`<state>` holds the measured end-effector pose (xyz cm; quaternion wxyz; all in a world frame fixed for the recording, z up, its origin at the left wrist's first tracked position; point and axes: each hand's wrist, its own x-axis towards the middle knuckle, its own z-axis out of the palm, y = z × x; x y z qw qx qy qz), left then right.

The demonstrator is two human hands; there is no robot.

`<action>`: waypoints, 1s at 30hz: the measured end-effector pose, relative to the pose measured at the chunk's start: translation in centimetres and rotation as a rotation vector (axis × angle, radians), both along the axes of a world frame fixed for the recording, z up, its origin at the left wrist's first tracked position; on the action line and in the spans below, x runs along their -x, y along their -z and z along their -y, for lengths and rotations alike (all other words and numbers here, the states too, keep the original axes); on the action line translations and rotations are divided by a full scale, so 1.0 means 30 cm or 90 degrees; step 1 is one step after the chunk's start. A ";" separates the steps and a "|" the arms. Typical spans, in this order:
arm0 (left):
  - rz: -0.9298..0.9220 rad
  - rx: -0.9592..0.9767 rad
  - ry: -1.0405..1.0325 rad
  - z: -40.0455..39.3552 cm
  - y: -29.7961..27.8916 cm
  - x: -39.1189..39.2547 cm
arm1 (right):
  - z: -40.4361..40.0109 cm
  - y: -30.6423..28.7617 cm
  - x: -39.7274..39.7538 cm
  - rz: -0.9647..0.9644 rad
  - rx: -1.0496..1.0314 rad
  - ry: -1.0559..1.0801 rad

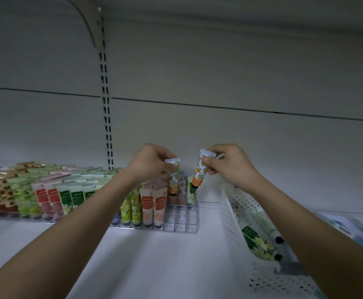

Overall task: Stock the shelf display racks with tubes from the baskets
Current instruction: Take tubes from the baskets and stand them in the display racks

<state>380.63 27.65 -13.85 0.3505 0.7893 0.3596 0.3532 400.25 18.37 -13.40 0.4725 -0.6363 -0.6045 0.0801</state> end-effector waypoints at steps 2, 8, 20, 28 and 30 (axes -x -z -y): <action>-0.020 -0.007 -0.022 -0.016 0.010 0.002 | -0.029 0.009 0.005 0.082 0.014 0.015; -0.120 -0.093 -0.070 -0.051 0.036 -0.026 | -0.086 0.034 0.036 0.148 0.078 0.006; -0.268 -0.177 -0.106 -0.076 0.081 -0.061 | -0.142 0.058 0.059 0.178 0.113 0.002; -0.328 -0.201 -0.102 -0.075 0.096 -0.086 | -0.153 0.071 0.073 0.219 0.132 -0.008; -0.347 -0.201 -0.096 -0.076 0.089 -0.090 | -0.154 0.072 0.075 0.226 0.135 -0.010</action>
